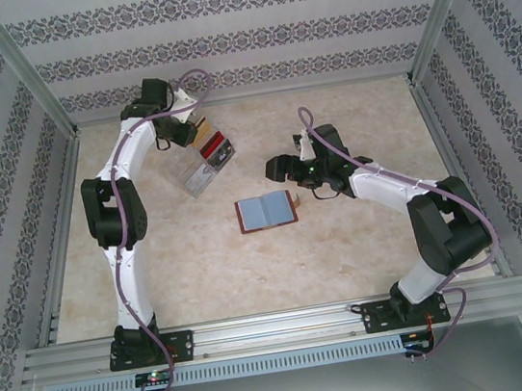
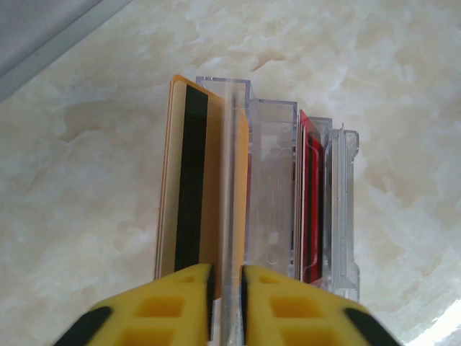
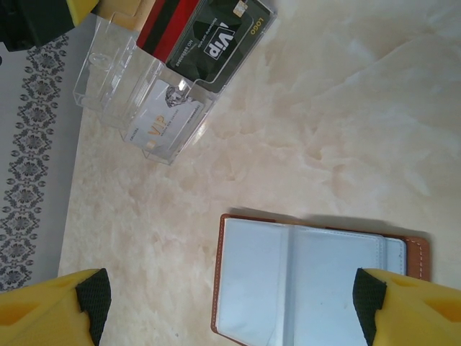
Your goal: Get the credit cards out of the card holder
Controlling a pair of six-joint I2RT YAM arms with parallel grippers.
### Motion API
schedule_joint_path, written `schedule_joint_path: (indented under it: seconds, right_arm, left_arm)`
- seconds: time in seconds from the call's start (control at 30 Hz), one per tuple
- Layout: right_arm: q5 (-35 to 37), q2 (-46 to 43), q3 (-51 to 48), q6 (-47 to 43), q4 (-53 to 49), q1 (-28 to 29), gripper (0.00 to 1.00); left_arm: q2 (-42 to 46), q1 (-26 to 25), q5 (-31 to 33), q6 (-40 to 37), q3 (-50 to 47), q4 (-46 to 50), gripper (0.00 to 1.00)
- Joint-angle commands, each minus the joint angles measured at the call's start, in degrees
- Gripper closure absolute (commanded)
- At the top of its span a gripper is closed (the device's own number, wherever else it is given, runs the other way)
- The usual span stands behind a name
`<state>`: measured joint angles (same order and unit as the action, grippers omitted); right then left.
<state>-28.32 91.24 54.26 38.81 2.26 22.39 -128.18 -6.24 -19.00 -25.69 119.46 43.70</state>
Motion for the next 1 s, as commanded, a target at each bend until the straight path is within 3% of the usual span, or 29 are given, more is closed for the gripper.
schedule_joint_path:
  seconds: [0.0,0.2,0.3,0.47,0.7,0.97]
  right_arm:
    - [-0.4,0.8,1.5,0.2,-0.3,0.6,0.11]
    - [0.5,0.0,1.4,-0.3,-1.1,0.8,0.11]
    - [1.9,-0.1,1.8,-1.4,-2.7,1.6,0.12]
    - [6.6,0.4,4.3,-5.1,-9.2,4.9,0.16]
    - [12.5,3.0,6.7,-8.4,-16.2,11.0,0.23]
    - [17.9,7.9,8.7,-10.0,-21.4,13.5,0.35]
  left_arm:
    - [-0.5,0.7,0.0,-0.5,2.8,2.1,0.69]
    - [2.6,0.7,-2.6,4.4,3.9,0.8,0.58]
    - [5.3,1.0,-5.7,10.6,3.9,0.0,0.51]
    - [10.6,1.0,-5.6,25.1,-0.4,-2.0,0.42]
    - [22.6,0.7,-3.7,45.0,-21.4,-9.4,0.38]
    - [36.9,-2.5,-3.3,58.5,-45.5,-17.0,0.40]
